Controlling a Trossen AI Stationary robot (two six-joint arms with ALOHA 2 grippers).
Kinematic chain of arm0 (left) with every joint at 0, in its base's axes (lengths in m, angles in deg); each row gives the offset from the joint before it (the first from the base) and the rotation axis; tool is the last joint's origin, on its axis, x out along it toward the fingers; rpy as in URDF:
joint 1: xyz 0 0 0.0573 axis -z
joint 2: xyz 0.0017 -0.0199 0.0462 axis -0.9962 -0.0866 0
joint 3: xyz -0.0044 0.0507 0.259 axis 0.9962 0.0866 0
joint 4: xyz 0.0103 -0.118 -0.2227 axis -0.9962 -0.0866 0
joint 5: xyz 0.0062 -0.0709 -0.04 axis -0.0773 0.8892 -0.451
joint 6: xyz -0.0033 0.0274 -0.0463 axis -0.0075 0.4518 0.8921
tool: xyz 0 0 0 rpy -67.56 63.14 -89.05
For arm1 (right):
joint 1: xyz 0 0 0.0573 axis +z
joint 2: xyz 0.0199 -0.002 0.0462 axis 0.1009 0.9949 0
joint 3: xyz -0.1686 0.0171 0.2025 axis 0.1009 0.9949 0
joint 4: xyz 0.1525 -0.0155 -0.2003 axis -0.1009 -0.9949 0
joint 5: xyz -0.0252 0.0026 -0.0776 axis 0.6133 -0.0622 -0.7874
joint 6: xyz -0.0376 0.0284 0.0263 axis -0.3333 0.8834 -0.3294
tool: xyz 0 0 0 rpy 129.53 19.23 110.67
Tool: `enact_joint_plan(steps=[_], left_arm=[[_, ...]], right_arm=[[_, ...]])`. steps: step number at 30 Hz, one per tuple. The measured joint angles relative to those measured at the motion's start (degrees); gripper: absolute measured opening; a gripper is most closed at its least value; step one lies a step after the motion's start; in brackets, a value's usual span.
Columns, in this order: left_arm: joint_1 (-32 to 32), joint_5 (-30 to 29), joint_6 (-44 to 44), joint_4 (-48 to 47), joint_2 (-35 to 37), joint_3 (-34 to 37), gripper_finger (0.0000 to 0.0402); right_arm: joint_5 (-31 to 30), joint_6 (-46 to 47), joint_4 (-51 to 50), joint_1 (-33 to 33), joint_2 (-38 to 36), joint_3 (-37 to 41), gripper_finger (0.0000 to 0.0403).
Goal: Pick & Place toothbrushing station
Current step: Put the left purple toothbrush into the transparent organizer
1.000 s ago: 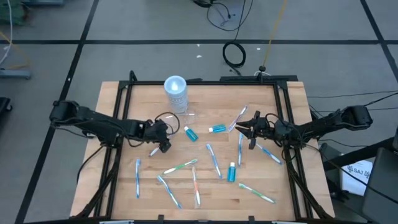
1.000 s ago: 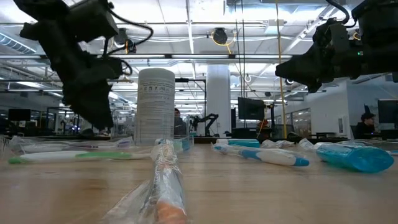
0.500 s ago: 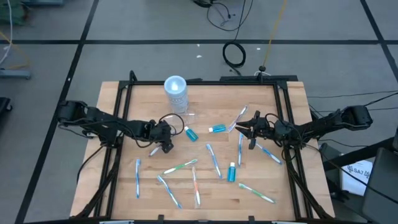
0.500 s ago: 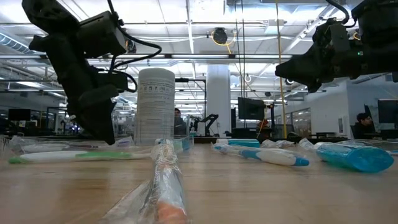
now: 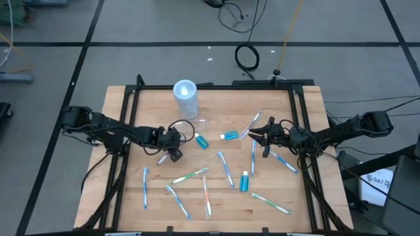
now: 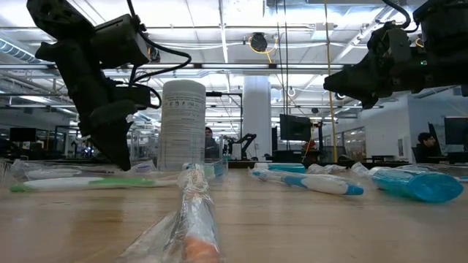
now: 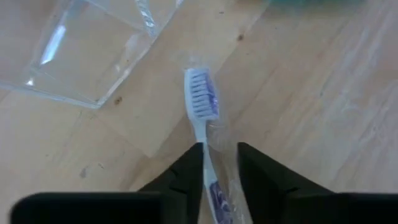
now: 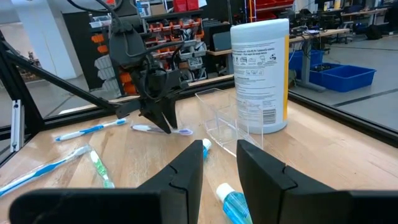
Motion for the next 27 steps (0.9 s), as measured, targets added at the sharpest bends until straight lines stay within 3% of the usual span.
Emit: enact_joint_plan(steps=[9,17,25,27], left_arm=[[0.0,1.0,0.4,0.0,0.0,0.0,0.0005],[0.8,2.4,-0.2,0.0,0.4,0.0,0.0004],[4.1,2.1,-5.2,3.3,7.0,0.0,0.0003],[5.3,-0.5,-7.5,4.0,9.3,0.0,0.0007]], right_arm=[[0.0,0.0,0.0,0.0,0.0,0.0,0.0089],[0.0,0.0,0.0,0.0,0.0,0.0,0.0089],[0.0,0.0,0.0,0.0,0.0,0.0,0.0089],[0.0,0.0,-0.1,0.0,0.0,0.0,0.0089]])
